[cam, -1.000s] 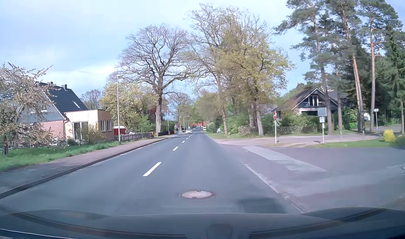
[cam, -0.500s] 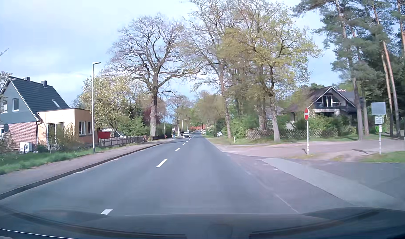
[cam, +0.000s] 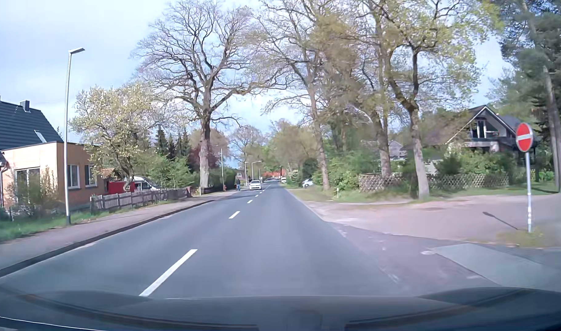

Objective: Follow the waypoints while adhering to traffic rules and regulations

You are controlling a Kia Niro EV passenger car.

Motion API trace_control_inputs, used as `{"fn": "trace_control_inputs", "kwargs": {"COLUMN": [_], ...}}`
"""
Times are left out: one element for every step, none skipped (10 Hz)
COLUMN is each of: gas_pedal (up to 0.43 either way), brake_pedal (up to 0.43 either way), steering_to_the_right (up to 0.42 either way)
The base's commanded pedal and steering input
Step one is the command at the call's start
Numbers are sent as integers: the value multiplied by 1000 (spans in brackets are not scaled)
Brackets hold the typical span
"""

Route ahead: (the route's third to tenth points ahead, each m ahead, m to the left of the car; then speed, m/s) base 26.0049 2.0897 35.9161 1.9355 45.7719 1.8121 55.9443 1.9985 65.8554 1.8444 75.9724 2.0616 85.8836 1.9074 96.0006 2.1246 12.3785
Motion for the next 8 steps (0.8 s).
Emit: {"fn": "trace_control_inputs", "kwargs": {"gas_pedal": [47, 0, 0, 0, 0, 0, 0, 0], "brake_pedal": [0, 0, 0, 0, 0, 0, 0, 0], "steering_to_the_right": [-4, -4, -3, -3, -3, -3, -3, -3]}}
